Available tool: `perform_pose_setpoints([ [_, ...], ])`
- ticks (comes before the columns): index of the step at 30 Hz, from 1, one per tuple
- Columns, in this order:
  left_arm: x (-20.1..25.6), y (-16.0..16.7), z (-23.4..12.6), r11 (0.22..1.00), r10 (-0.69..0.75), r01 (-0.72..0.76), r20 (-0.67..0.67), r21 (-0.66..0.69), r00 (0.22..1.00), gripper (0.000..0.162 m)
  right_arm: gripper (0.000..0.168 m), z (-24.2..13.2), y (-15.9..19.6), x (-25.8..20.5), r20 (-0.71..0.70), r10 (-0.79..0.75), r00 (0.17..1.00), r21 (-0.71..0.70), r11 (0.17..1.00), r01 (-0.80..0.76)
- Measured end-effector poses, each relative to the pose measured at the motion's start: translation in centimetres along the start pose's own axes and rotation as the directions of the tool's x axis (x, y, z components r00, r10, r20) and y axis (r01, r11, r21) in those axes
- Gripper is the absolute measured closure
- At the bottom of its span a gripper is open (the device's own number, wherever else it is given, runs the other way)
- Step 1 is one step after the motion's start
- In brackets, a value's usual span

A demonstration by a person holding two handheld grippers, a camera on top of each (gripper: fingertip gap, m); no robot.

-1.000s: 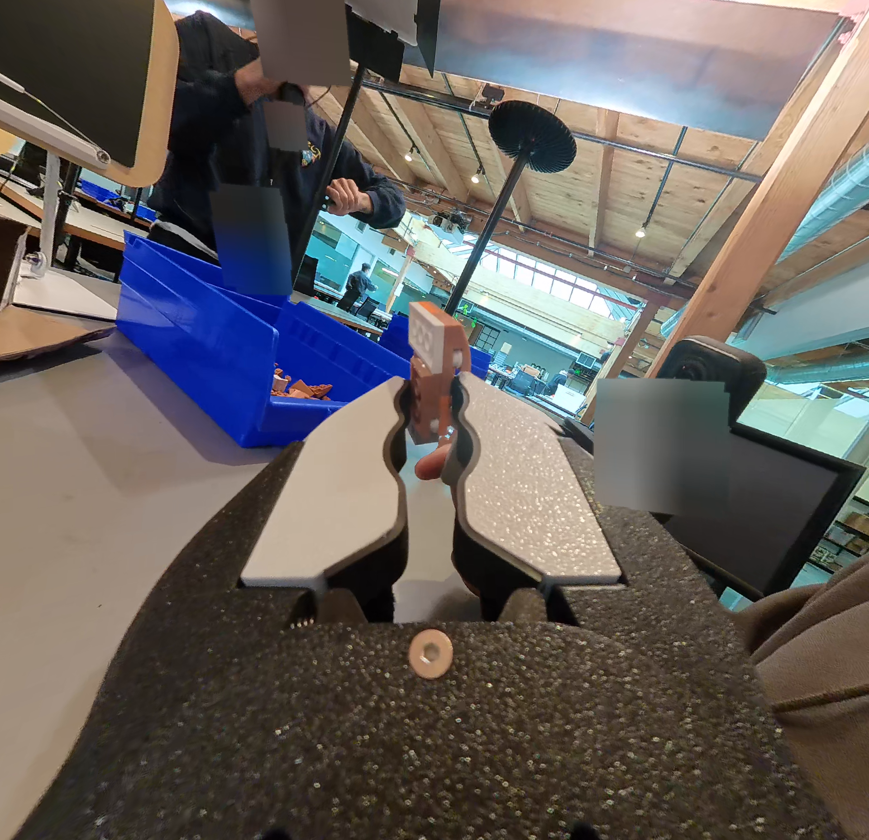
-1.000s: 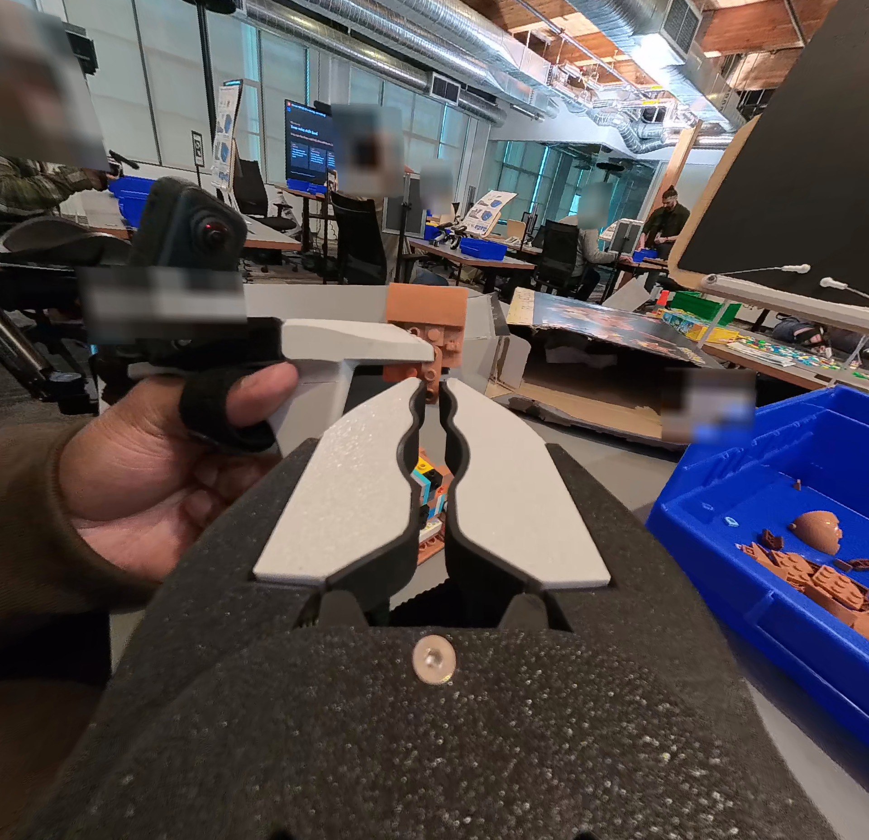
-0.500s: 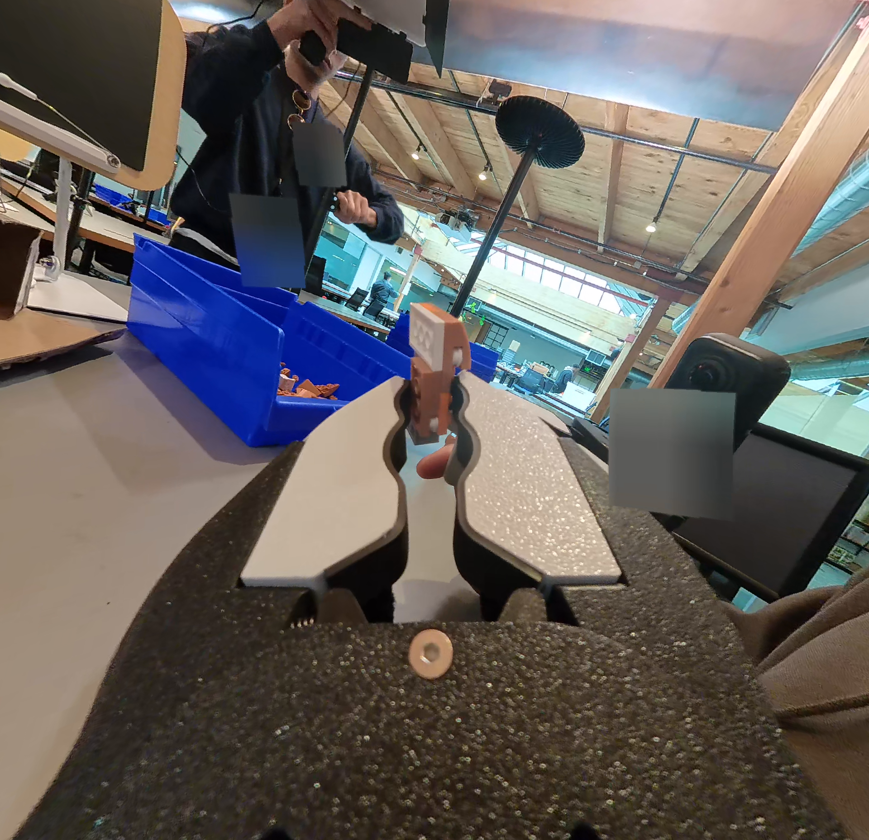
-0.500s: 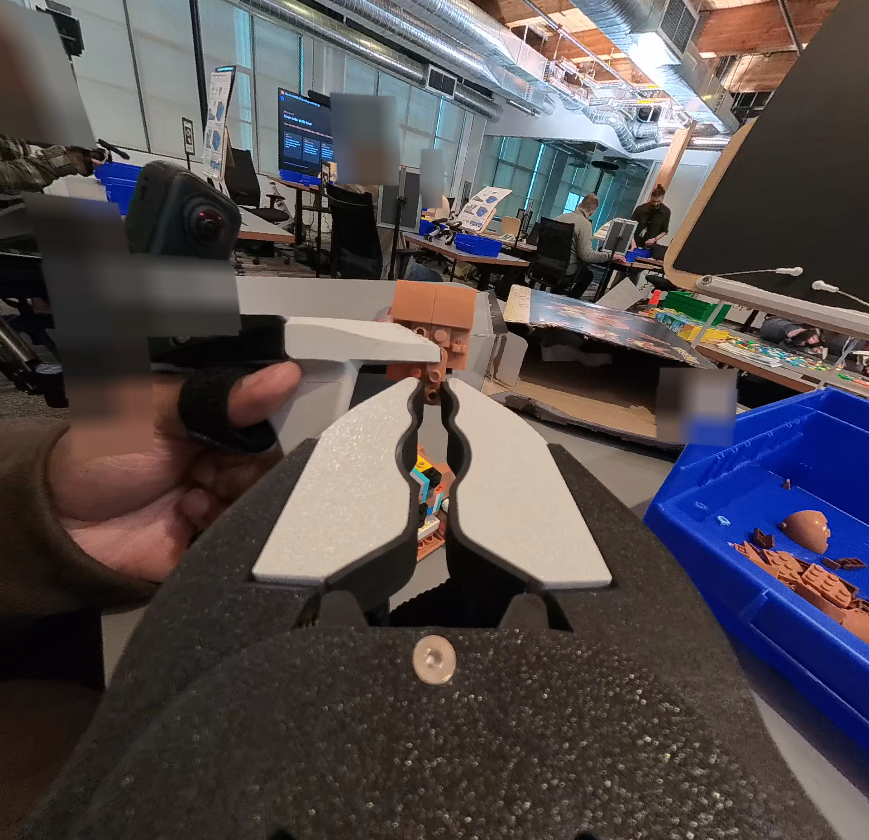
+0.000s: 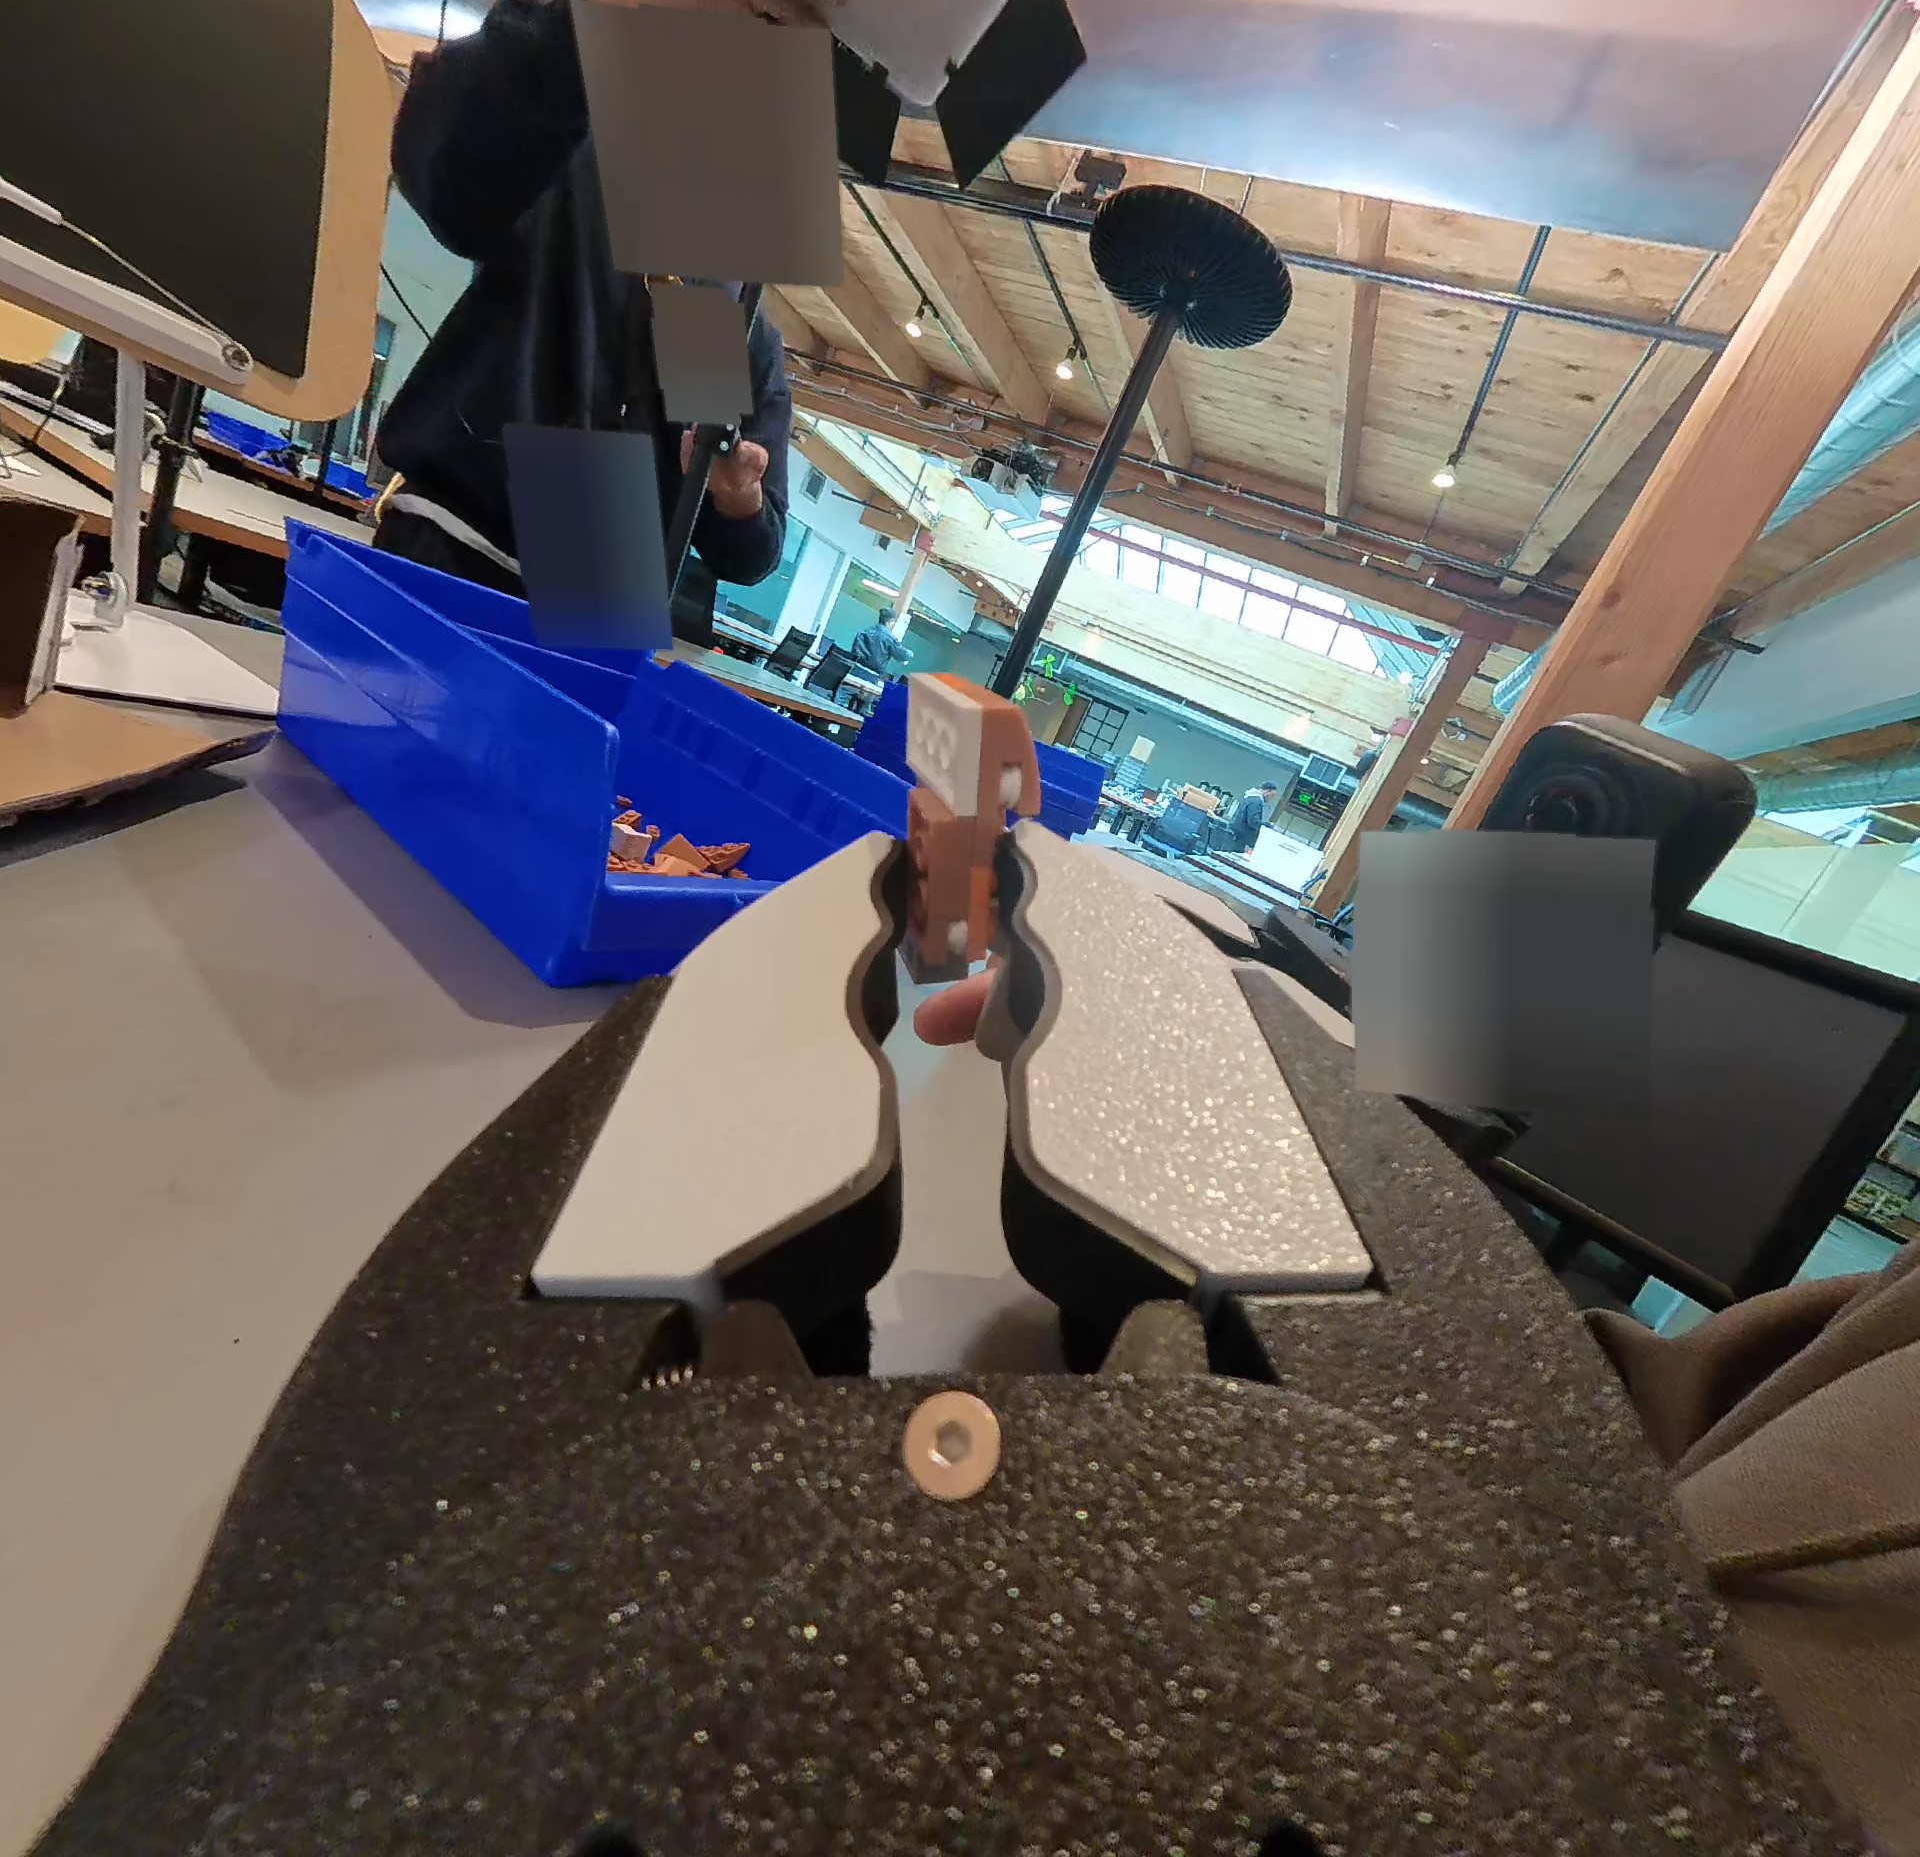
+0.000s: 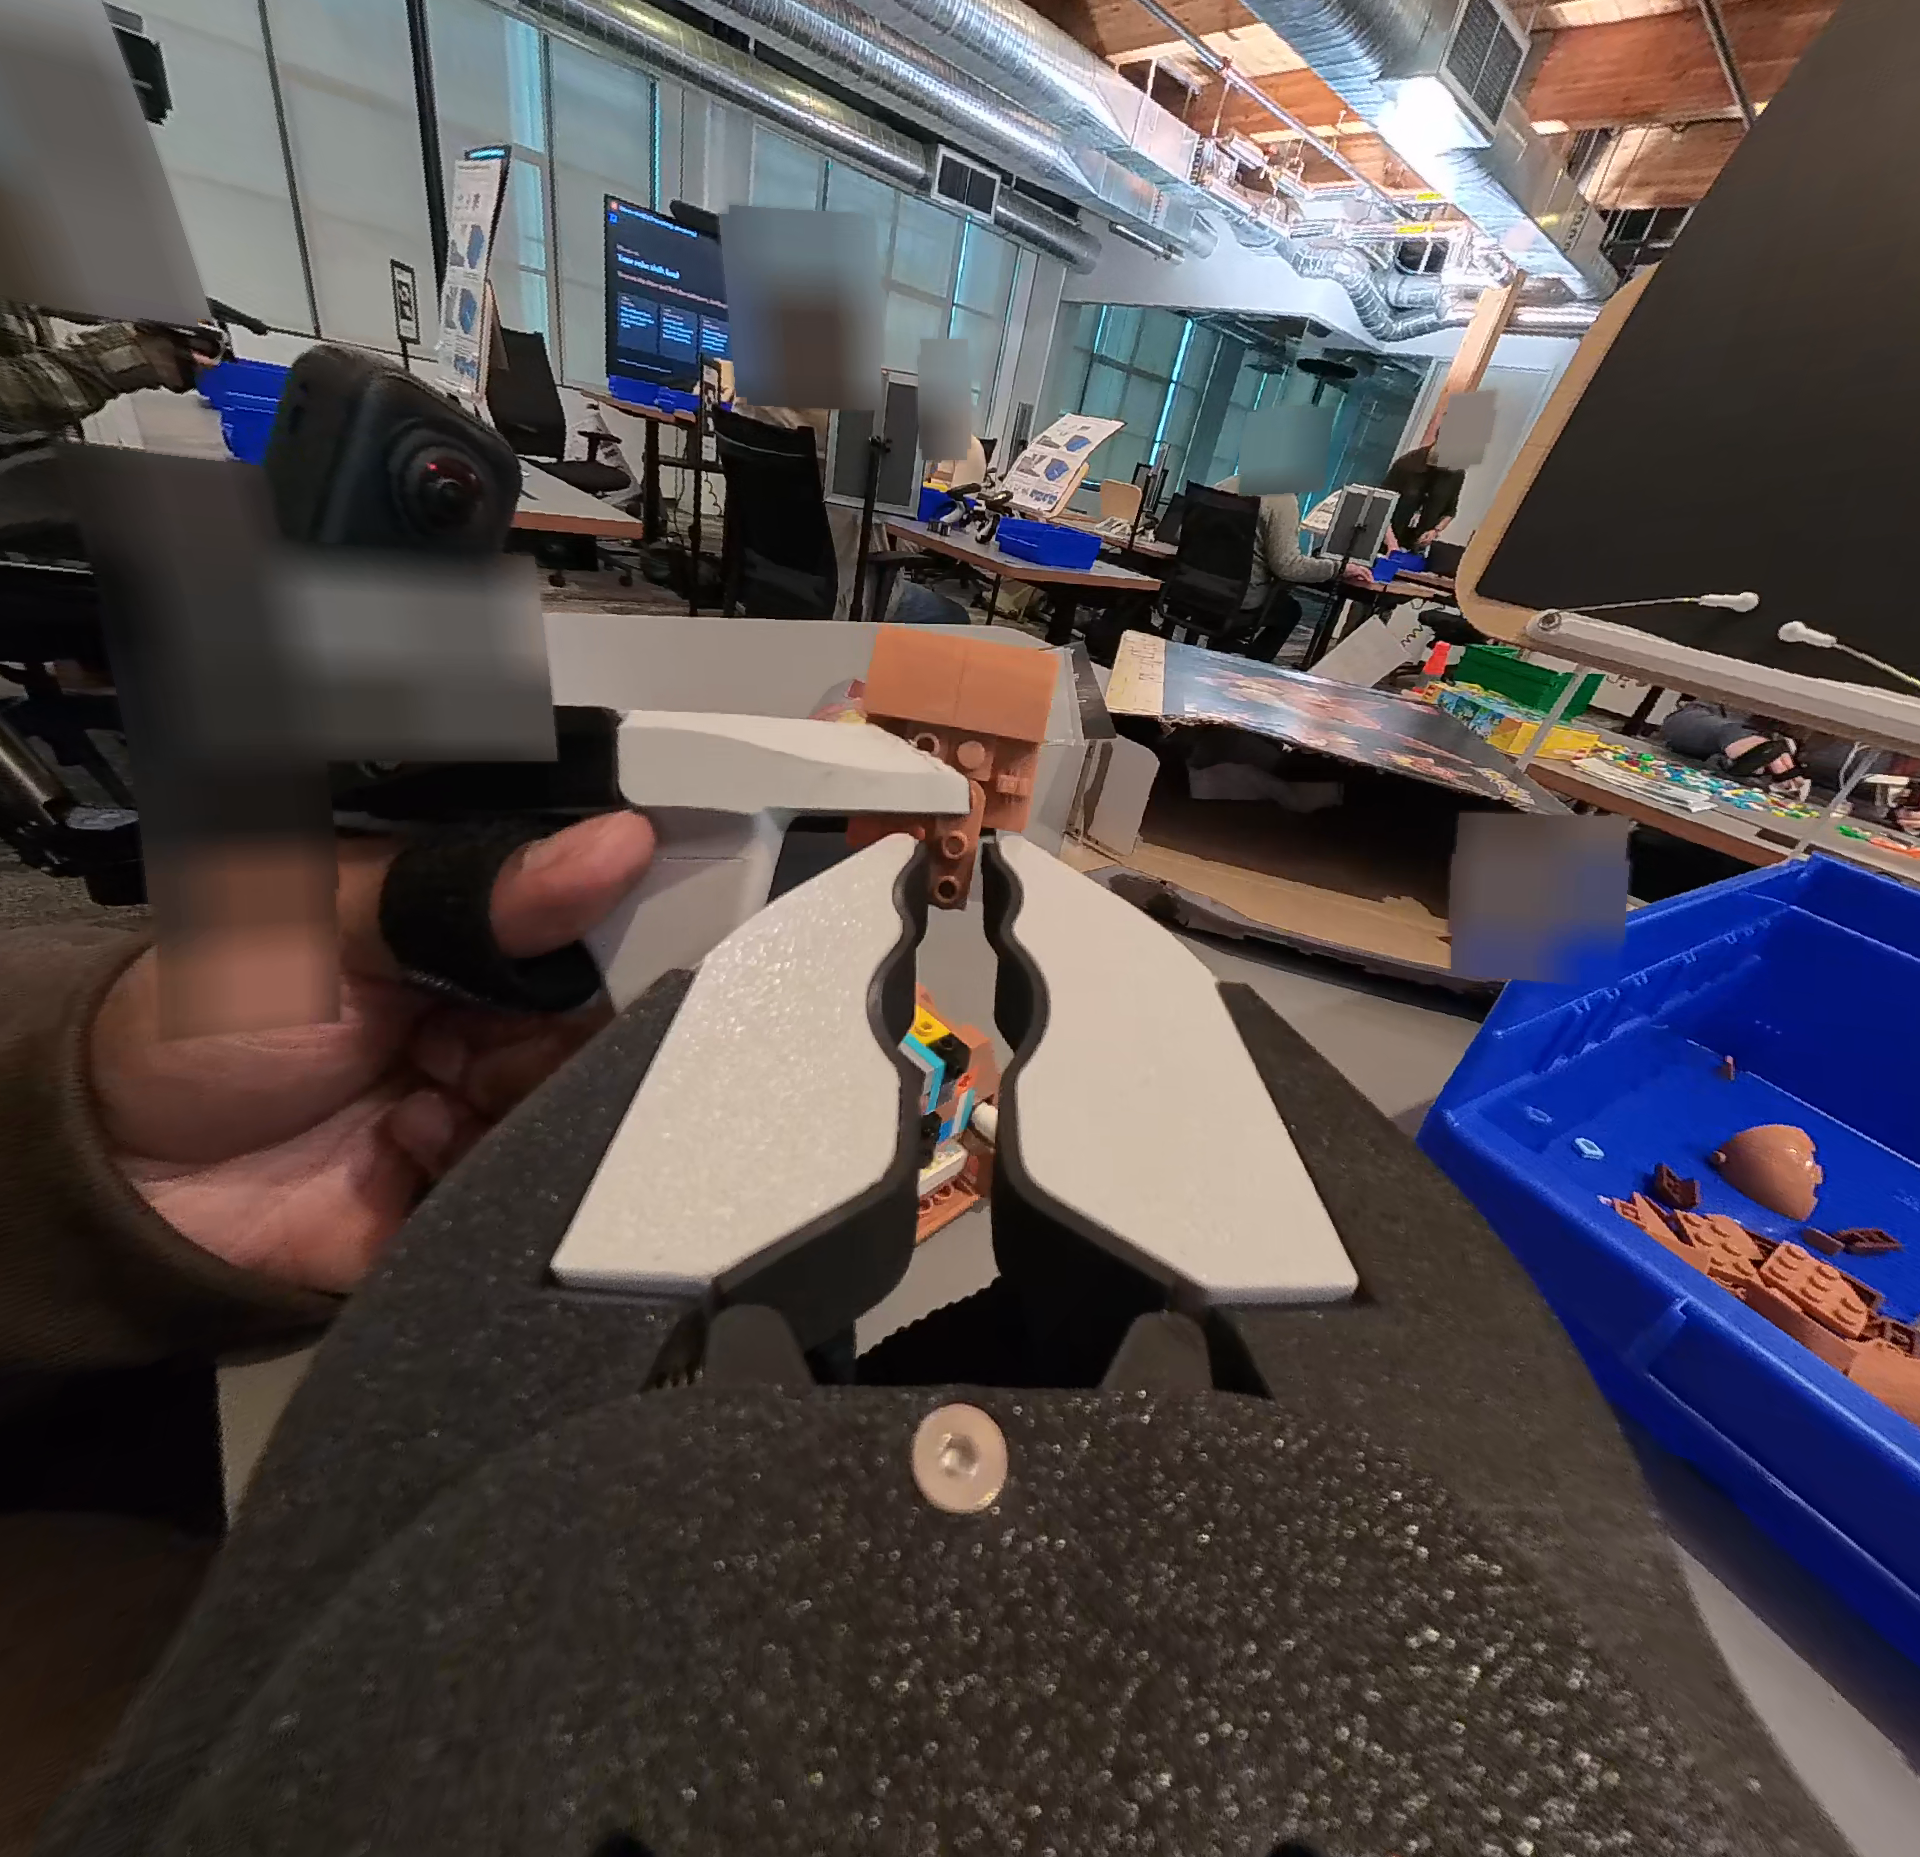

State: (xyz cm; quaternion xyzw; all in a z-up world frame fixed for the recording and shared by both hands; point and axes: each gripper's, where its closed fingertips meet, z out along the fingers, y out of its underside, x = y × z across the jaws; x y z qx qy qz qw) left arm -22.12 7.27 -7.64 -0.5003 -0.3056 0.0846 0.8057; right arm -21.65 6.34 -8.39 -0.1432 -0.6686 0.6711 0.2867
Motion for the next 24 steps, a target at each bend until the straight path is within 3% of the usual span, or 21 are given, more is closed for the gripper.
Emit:
perform_pose_setpoints([
  [7,0.2,0.2,0.0,0.999,-0.026,0.026,-0.028,-0.019,0.999,0.146,0.161,-0.3,0.0,-0.1,0.023,0.018,1.000,-0.015,1.000,-0.017],
  [14,0.5,-0.1,-0.1,0.995,0.095,-0.095,0.001,-0.018,0.995,0.146,0.163,-0.6,-0.4,-0.4,0.018,-0.020,1.000,-0.007,1.000,0.020],
  [19,0.2,-0.1,-0.2,1.000,0.010,-0.010,-0.027,-0.016,1.000,0.147,0.168,-0.7,-0.4,-0.5,-0.005,-0.088,0.996,-0.011,0.996,0.088],
  [21,-2.5,-1.3,-0.9,0.996,-0.070,0.065,0.089,0.060,0.994,0.147,0.168,-1.1,-1.2,-1.5,0.028,-0.098,0.995,0.037,0.995,0.097],
  [23,-3.8,-2.1,-1.7,0.978,-0.192,0.186,0.068,0.096,0.979,0.146,0.168,-0.9,-0.4,-1.2,-0.032,-0.138,0.990,-0.010,0.990,0.138],
  [24,-4.0,-2.3,-1.9,0.979,-0.185,0.178,0.070,0.094,0.980,0.147,0.168,-0.8,0.0,-1.2,-0.038,-0.136,0.990,-0.025,0.991,0.135],
])
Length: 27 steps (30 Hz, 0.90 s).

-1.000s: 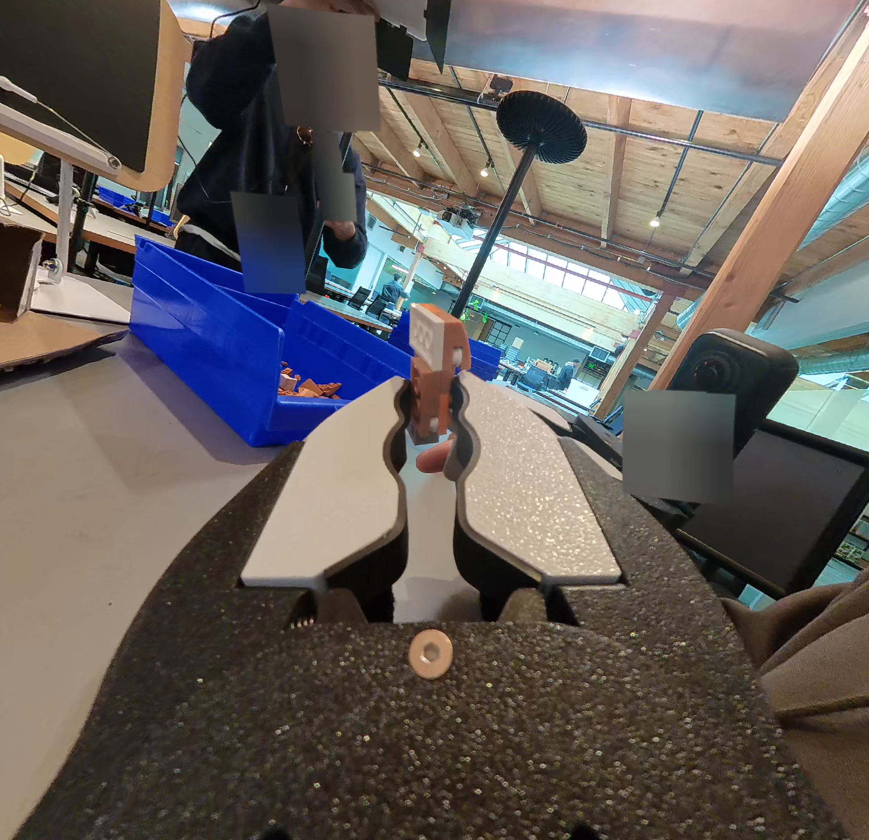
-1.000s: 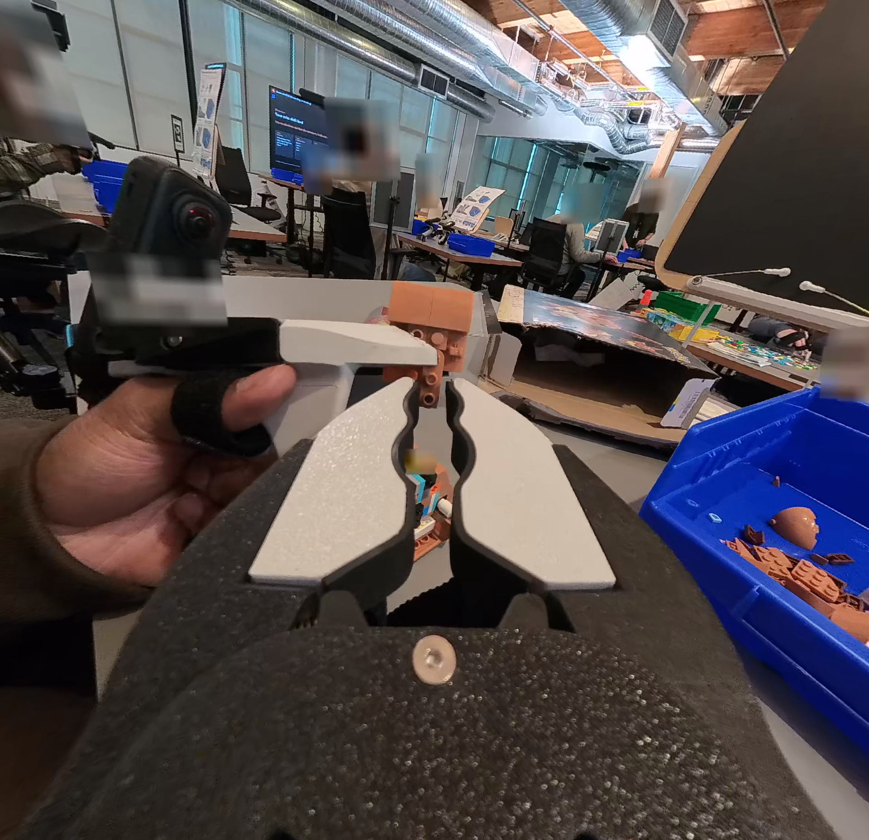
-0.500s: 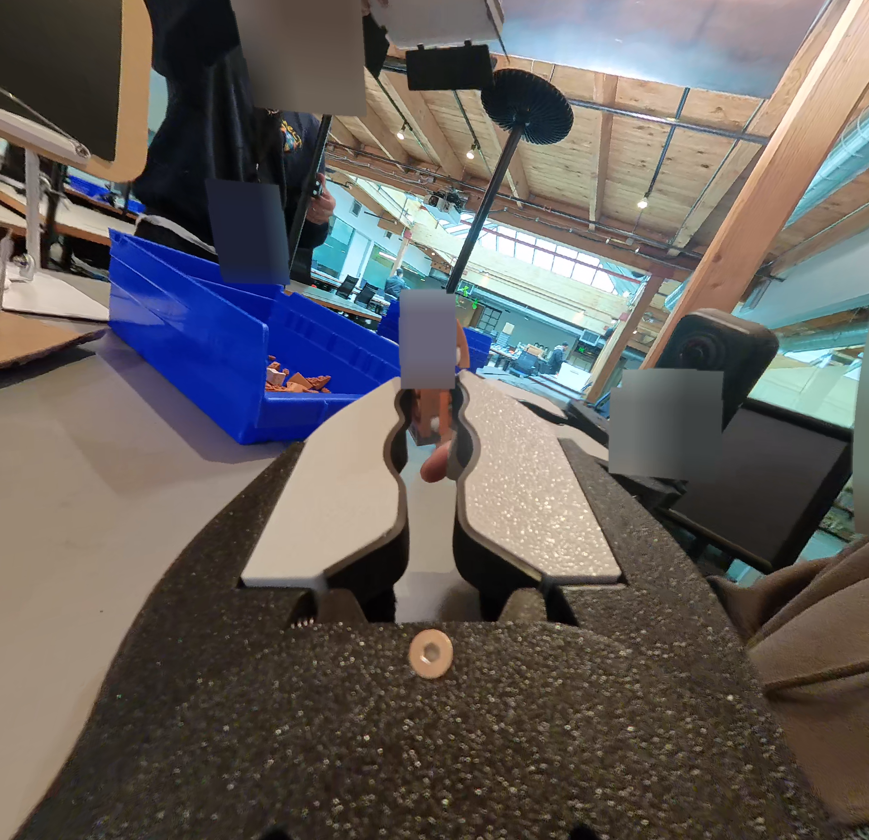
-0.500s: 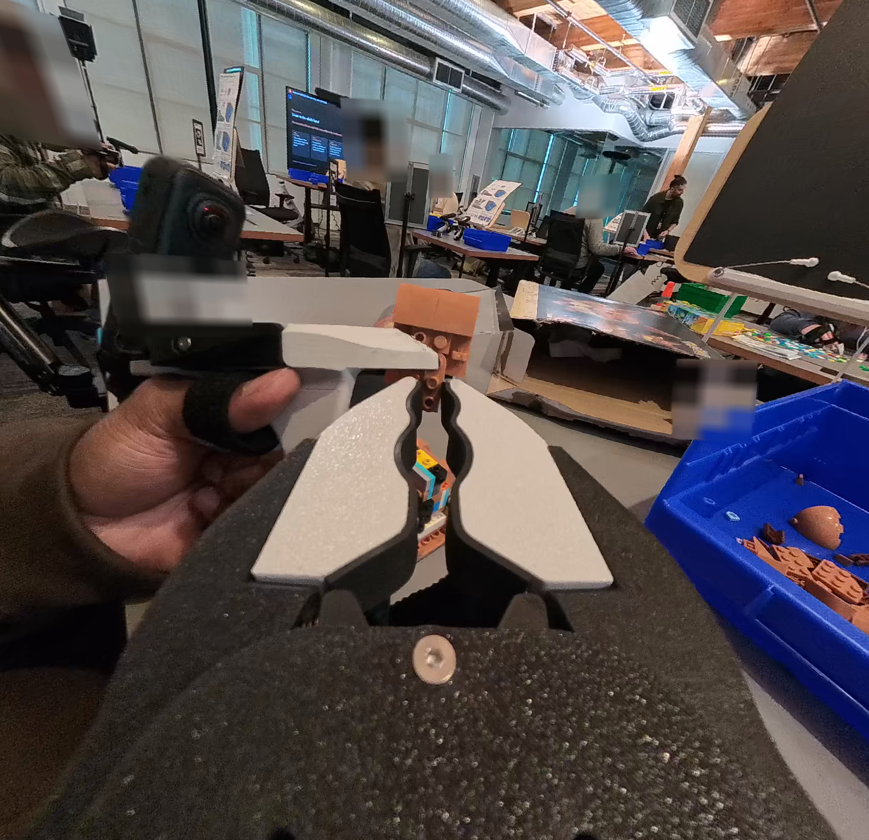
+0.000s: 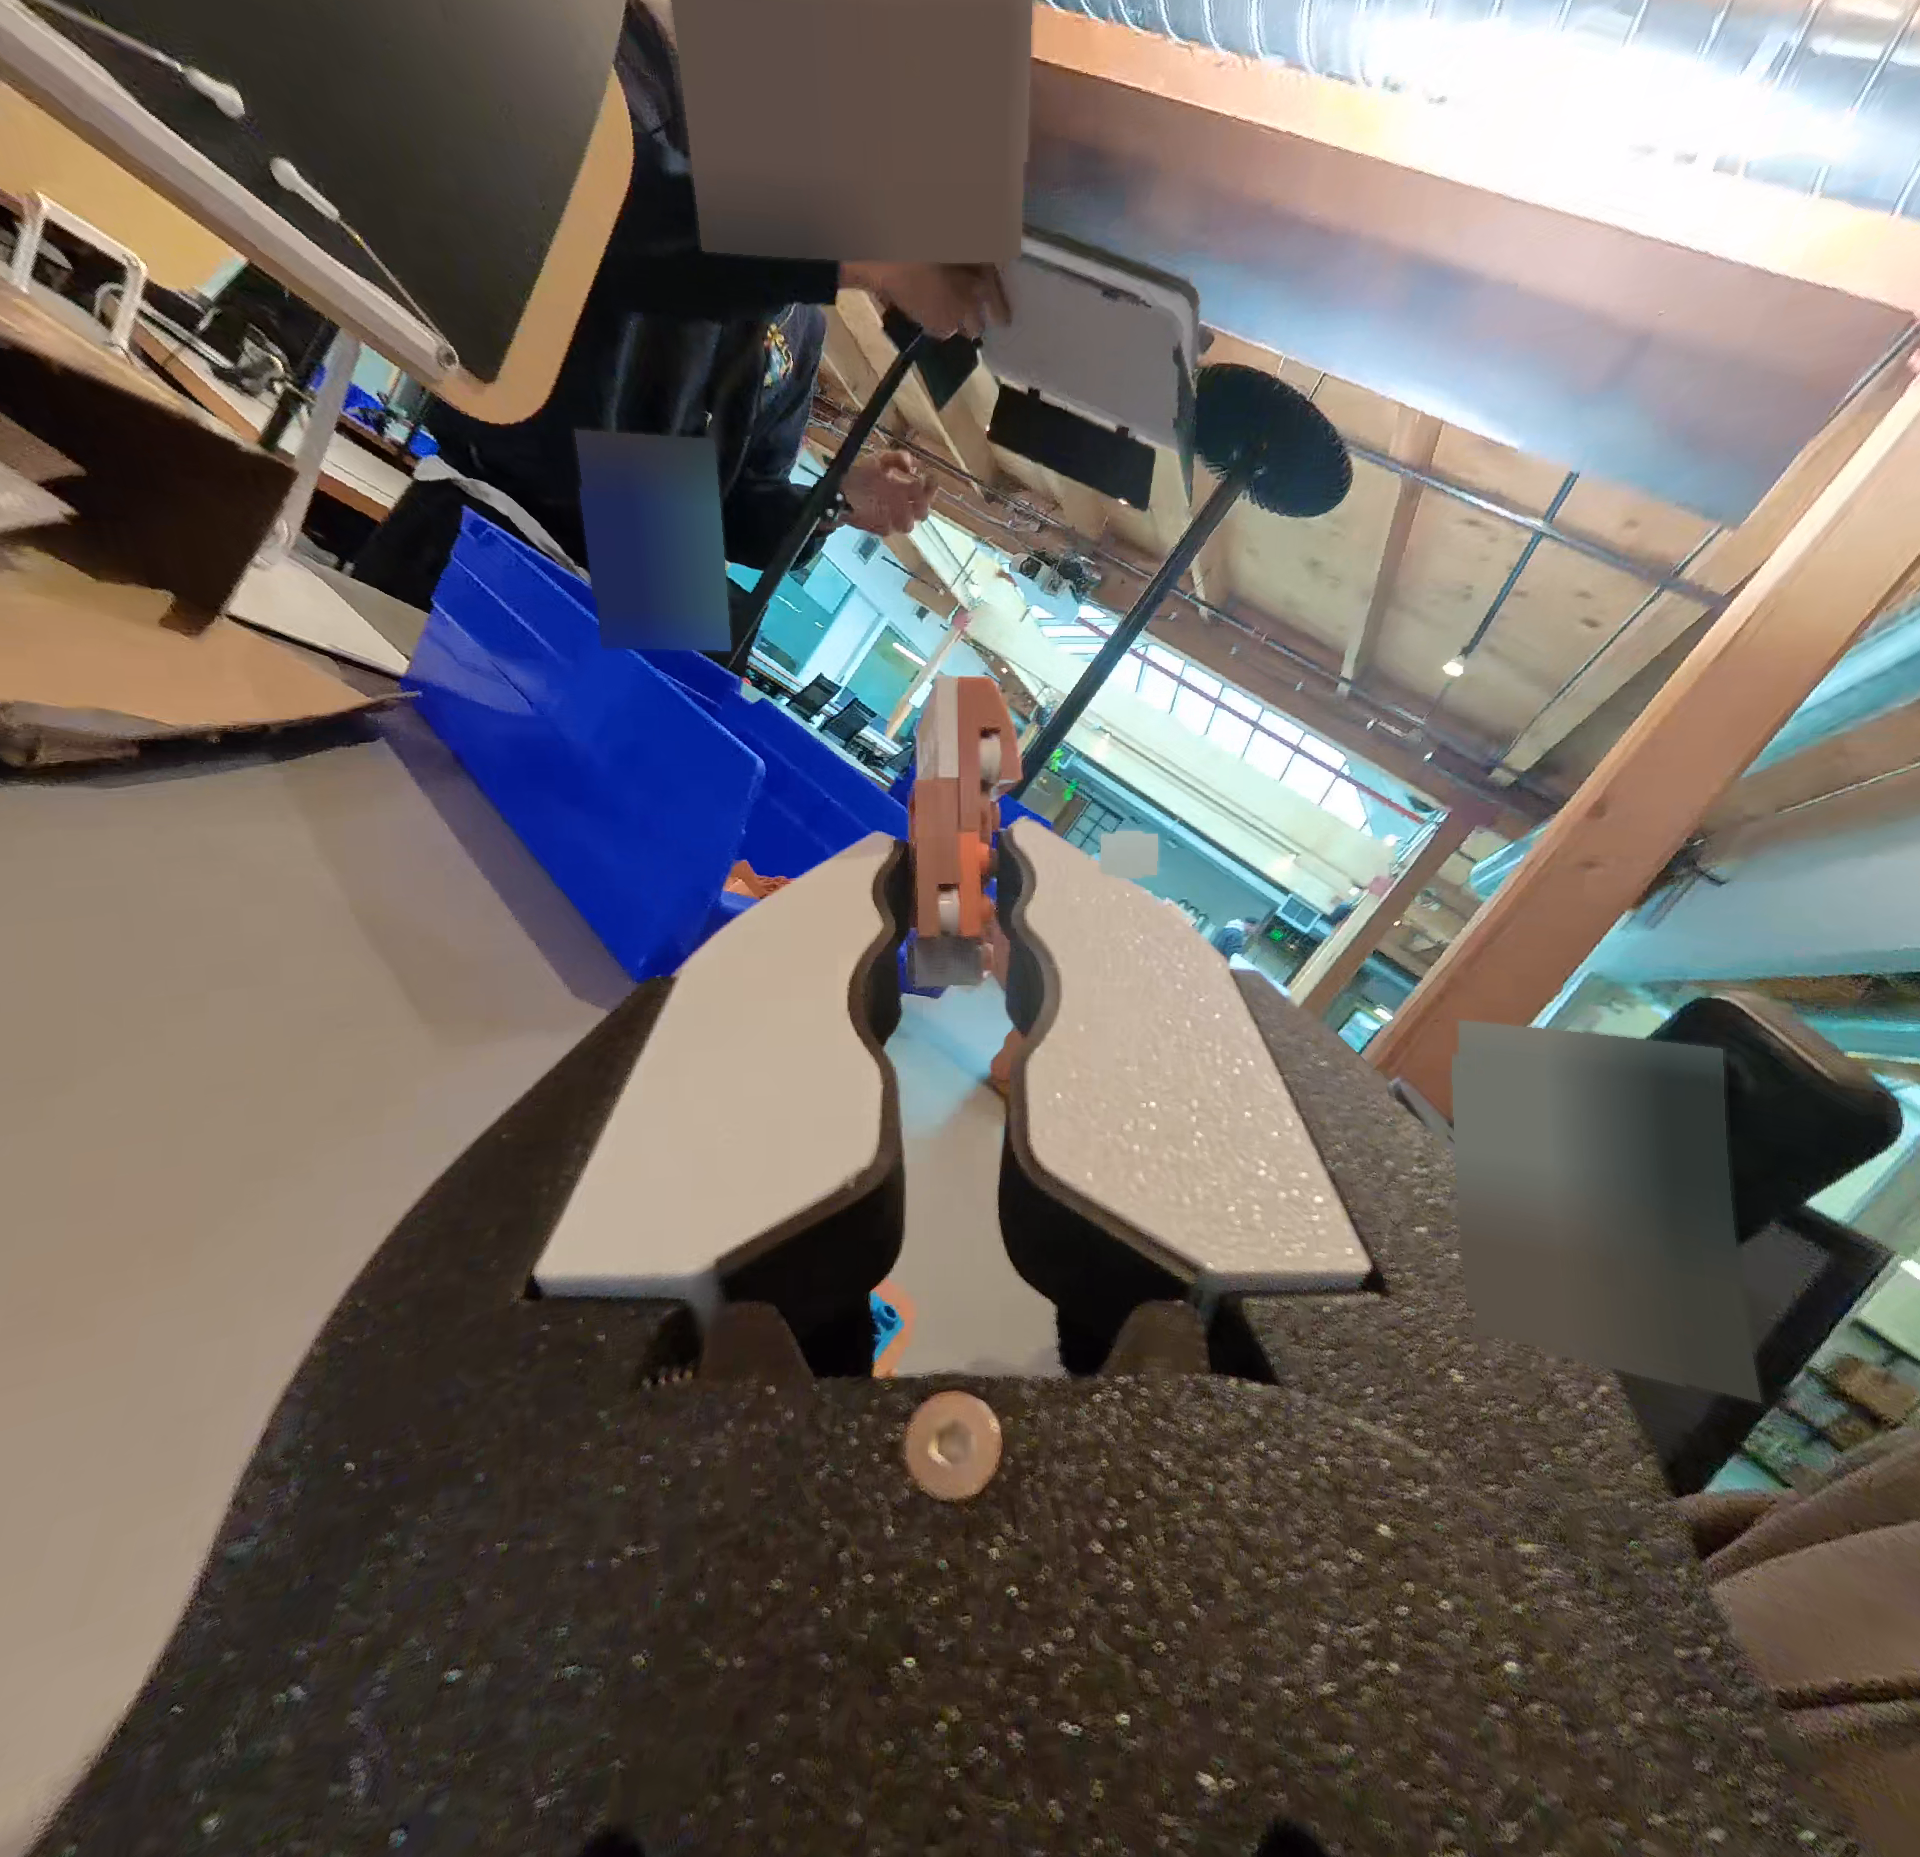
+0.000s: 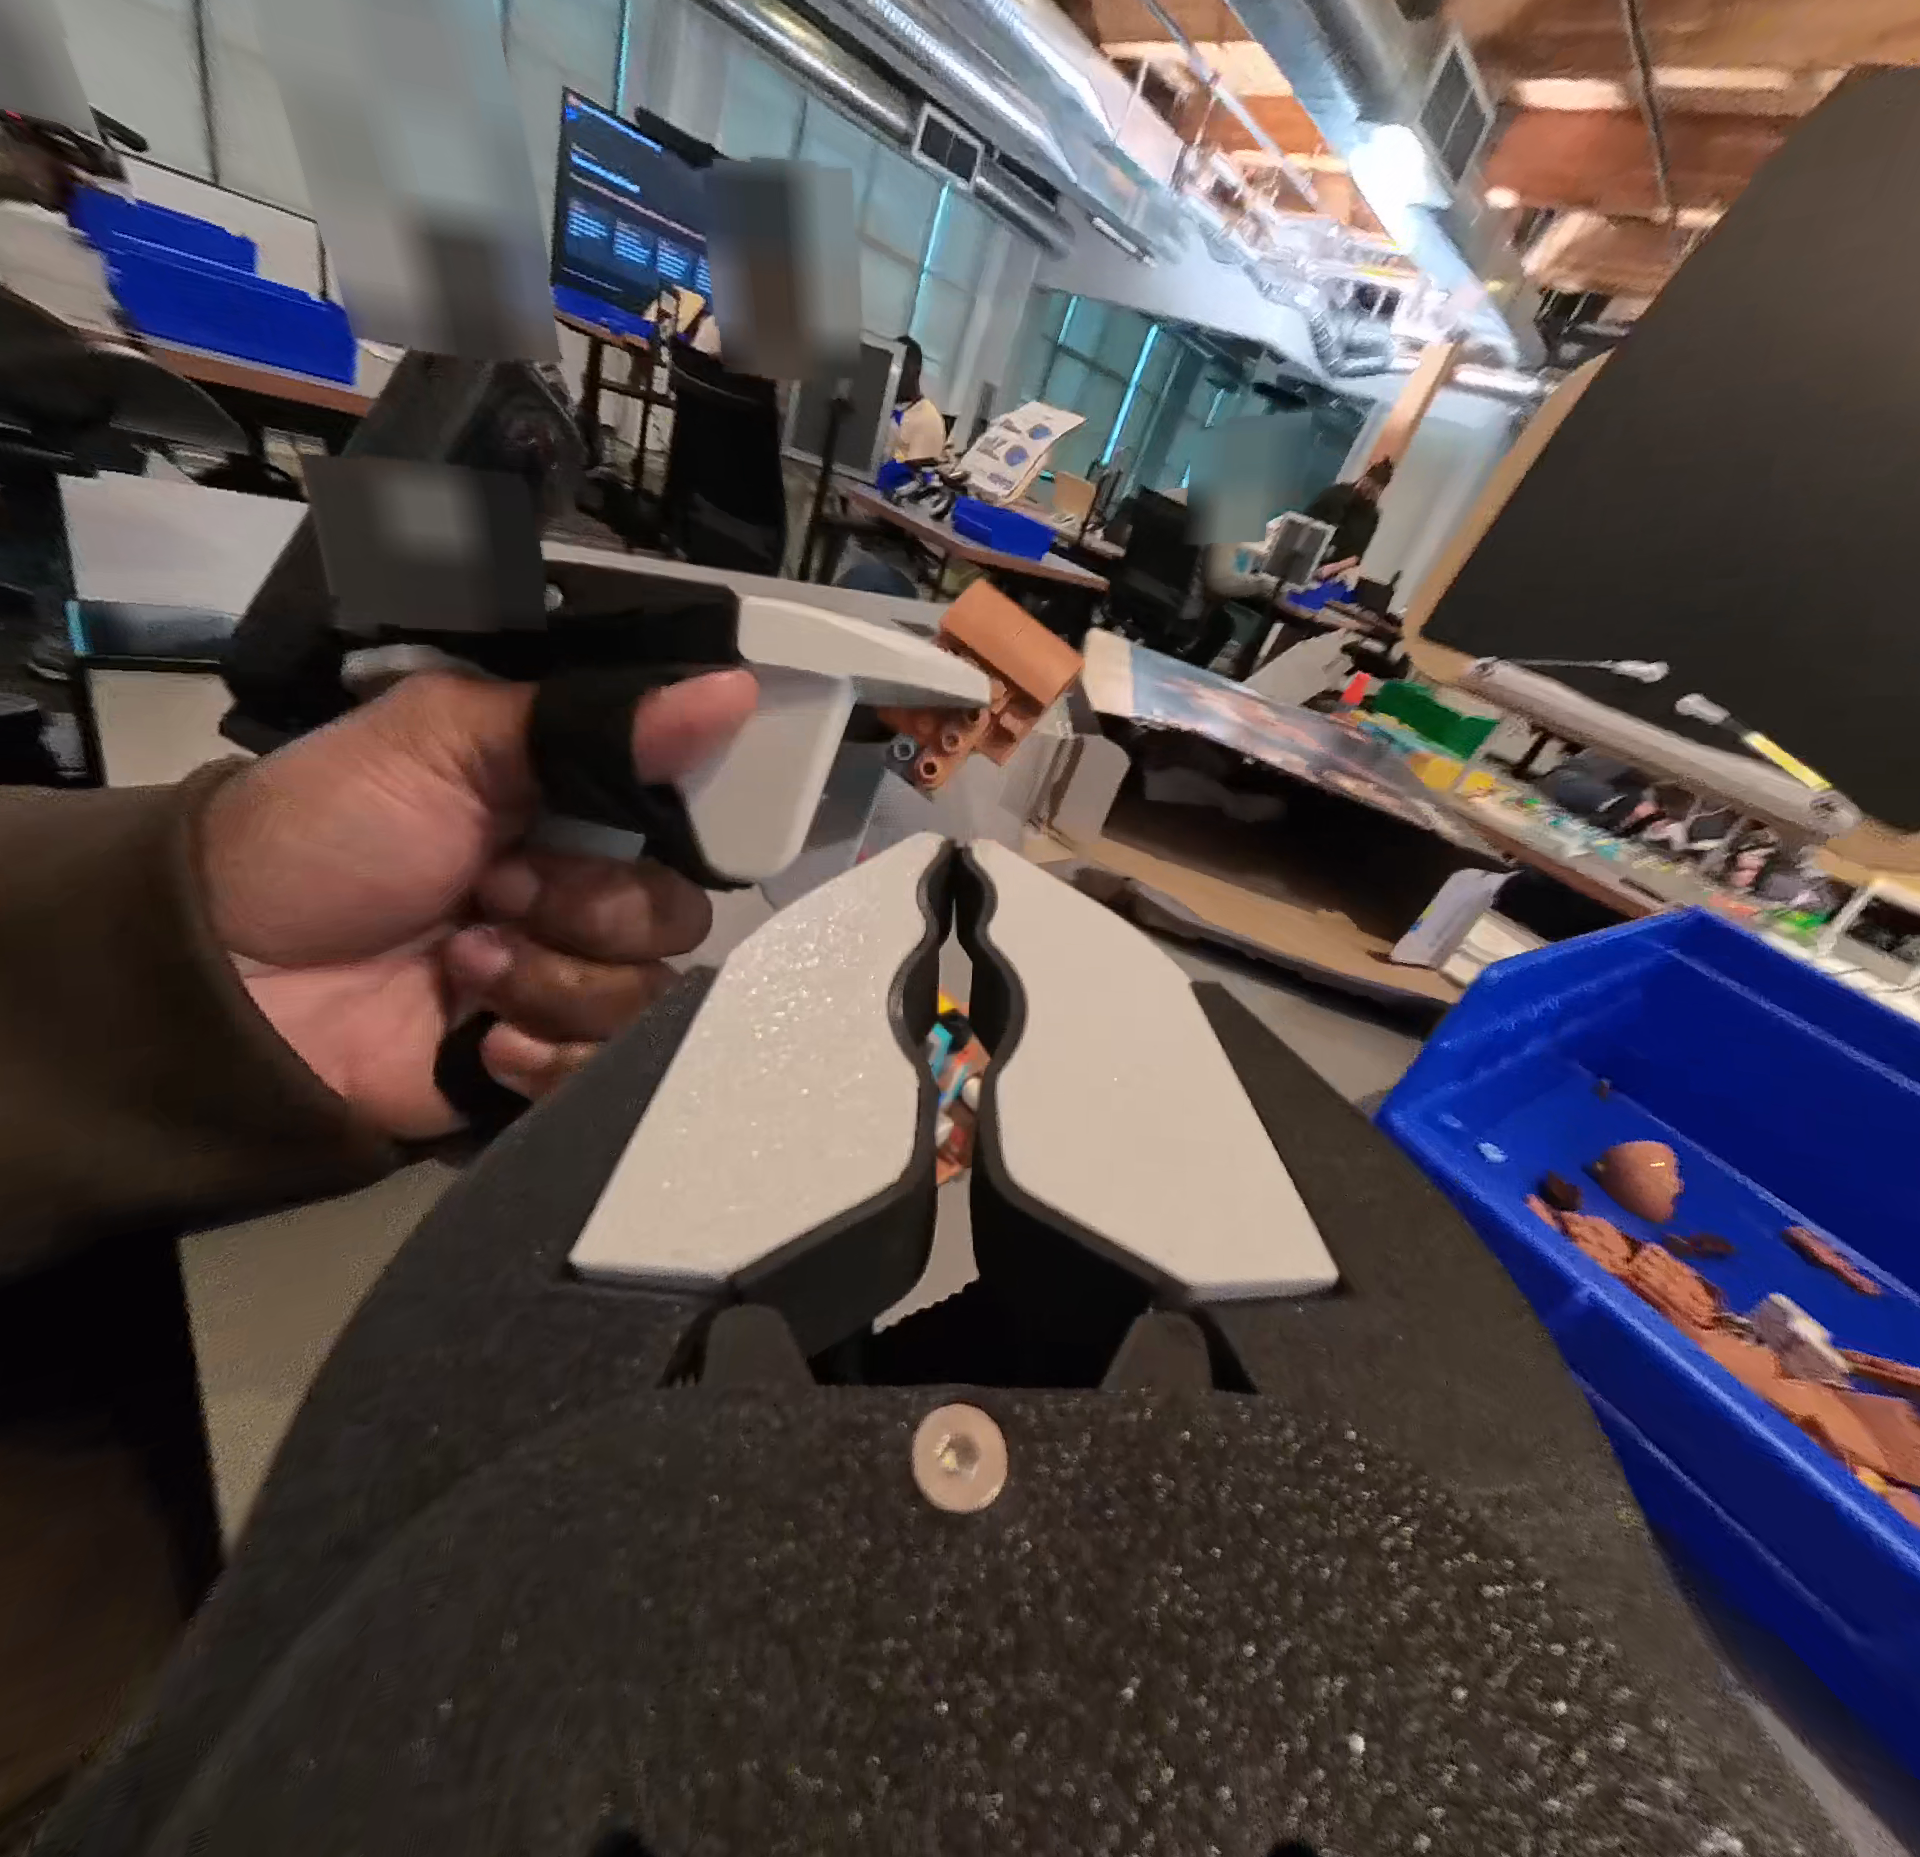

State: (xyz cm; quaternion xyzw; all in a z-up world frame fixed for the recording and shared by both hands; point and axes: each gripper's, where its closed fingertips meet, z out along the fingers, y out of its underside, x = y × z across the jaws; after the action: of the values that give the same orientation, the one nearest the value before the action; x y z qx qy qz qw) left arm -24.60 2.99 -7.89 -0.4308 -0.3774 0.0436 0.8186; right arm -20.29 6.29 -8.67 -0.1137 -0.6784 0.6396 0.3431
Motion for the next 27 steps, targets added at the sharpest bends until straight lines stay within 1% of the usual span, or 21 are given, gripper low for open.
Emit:
perform_pose_setpoints([
  [2,0.4,0.3,0.0,0.999,0.036,-0.036,-0.017,-0.025,0.999,0.147,0.168,0.3,0.3,0.1,0.011,0.041,0.999,-0.008,0.999,-0.041],
  [4,0.8,0.7,0.2,0.999,0.029,-0.031,-0.042,-0.044,0.999,0.146,0.168,0.5,0.8,0.6,0.001,0.079,0.997,-0.023,0.997,-0.079],
  [7,1.2,0.9,0.3,0.998,-0.007,0.003,-0.081,-0.055,0.997,0.146,0.167,0.8,1.2,0.7,0.013,0.118,0.993,-0.039,0.992,-0.118],
  [10,1.9,1.1,0.3,0.997,-0.065,0.058,-0.141,-0.054,0.988,0.146,0.157,1.0,1.1,0.5,0.037,0.144,0.989,-0.032,0.989,-0.143],
  [12,2.5,1.4,0.5,0.995,-0.093,0.085,-0.172,-0.056,0.981,0.146,0.155,1.1,1.0,0.3,0.063,0.177,0.982,-0.026,0.984,-0.175],
  [18,3.5,2.3,0.8,0.998,0.001,-0.014,-0.178,-0.069,0.984,0.146,0.154,1.0,0.3,-0.1,0.121,0.245,0.962,0.006,0.969,-0.247],
  [21,3.7,2.6,0.9,0.996,0.004,-0.019,-0.187,-0.083,0.982,0.146,0.157,1.1,0.4,-0.1,0.124,0.251,0.960,0.003,0.967,-0.253],
  [27,3.9,2.7,0.9,0.995,-0.005,-0.014,-0.200,-0.095,0.980,0.146,0.160,0.8,0.2,0.0,0.154,0.280,0.948,0.011,0.958,-0.285],
])
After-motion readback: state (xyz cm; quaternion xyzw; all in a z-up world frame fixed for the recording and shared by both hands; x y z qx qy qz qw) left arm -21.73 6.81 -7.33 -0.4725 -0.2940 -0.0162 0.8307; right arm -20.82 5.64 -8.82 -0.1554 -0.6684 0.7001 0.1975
